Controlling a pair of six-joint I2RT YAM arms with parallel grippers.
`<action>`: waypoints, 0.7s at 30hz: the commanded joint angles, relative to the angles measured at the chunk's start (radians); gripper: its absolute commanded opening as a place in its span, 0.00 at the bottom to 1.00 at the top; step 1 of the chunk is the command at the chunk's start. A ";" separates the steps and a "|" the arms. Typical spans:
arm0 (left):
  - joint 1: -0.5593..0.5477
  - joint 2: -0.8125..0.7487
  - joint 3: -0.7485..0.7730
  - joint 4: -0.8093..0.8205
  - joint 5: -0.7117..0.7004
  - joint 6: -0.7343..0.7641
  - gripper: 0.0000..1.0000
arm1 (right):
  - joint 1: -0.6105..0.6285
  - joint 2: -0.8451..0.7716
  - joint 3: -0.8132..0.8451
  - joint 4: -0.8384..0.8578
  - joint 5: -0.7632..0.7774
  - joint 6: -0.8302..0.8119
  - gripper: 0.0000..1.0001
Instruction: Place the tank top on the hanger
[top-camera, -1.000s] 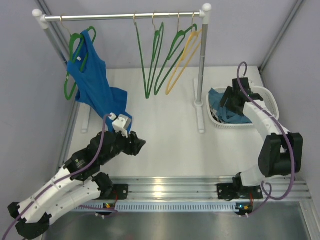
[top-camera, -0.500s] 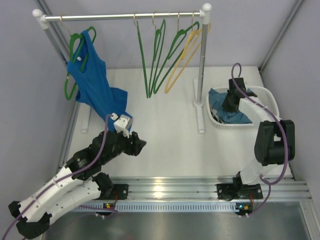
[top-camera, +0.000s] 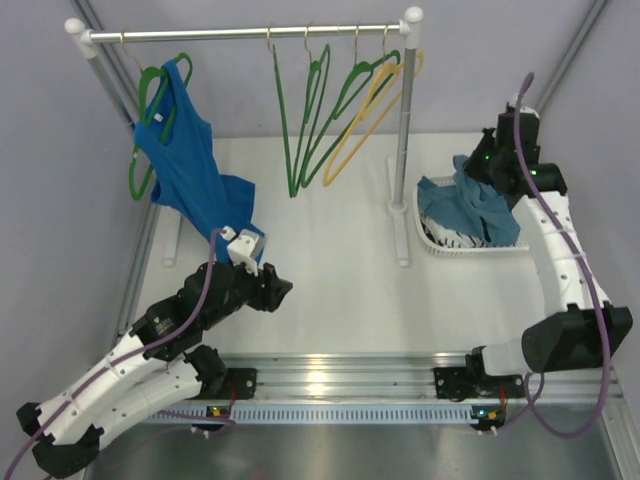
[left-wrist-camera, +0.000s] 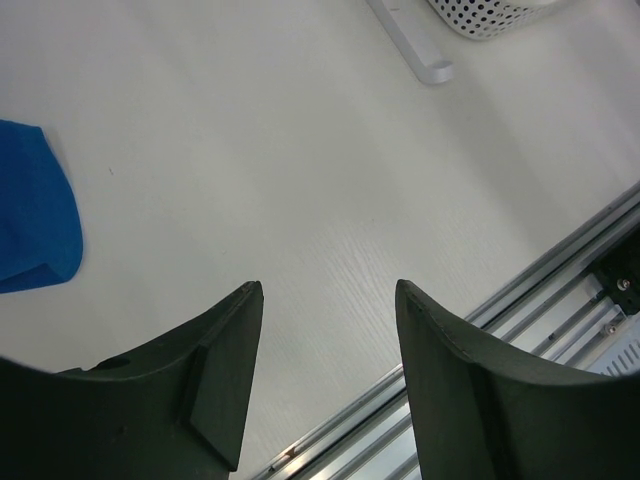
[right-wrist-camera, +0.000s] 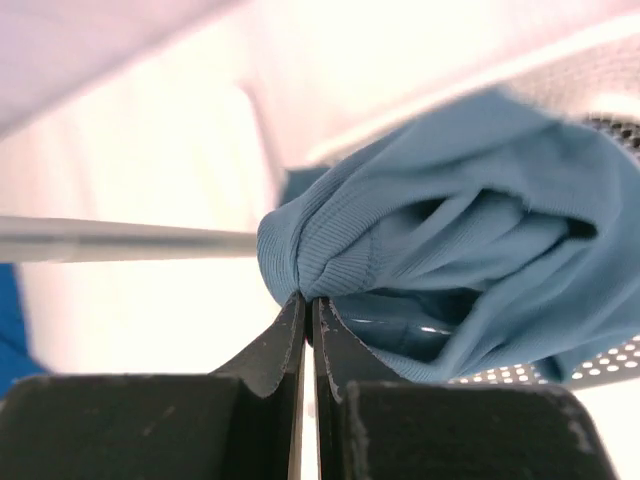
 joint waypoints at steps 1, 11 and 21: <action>-0.004 -0.014 -0.004 0.033 0.003 0.007 0.61 | -0.012 -0.101 0.164 -0.085 -0.076 -0.021 0.00; -0.004 -0.017 -0.004 0.036 0.005 0.005 0.61 | 0.003 -0.197 0.500 -0.195 -0.274 -0.009 0.00; -0.002 -0.024 -0.004 0.050 0.043 0.002 0.61 | 0.066 -0.337 0.384 -0.120 -0.521 0.079 0.00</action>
